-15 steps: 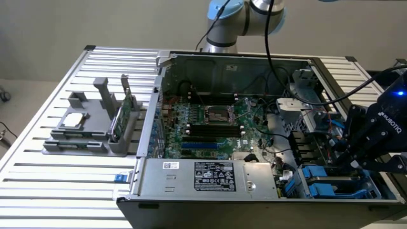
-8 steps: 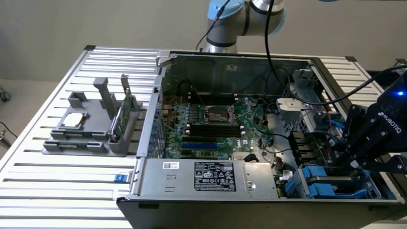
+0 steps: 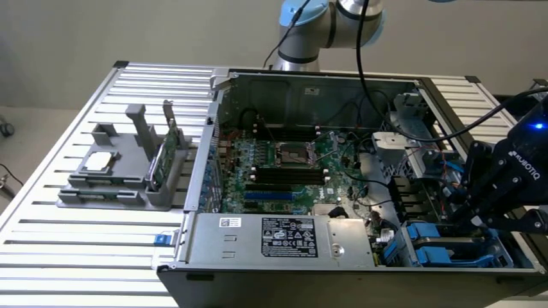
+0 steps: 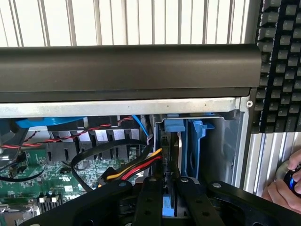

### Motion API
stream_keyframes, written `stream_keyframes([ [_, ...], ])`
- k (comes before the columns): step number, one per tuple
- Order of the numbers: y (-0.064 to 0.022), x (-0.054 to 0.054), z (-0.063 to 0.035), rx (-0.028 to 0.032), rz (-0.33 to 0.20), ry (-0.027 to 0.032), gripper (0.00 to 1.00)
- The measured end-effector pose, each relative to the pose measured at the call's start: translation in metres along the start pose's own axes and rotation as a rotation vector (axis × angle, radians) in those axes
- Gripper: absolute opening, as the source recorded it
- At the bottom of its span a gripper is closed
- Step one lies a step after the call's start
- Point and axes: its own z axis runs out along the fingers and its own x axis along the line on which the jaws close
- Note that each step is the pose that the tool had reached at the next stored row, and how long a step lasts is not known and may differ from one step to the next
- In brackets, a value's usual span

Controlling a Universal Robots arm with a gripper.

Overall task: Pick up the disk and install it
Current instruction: 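Insert the first disk wire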

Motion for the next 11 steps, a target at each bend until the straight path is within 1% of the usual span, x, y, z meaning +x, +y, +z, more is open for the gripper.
stream_keyframes([
  [5,0.0001,-0.0014,0.0001,0.0,-0.001,0.0029,0.17],
  [11,0.0001,-0.0035,0.0001,0.0002,-0.002,0.0103,0.17],
])
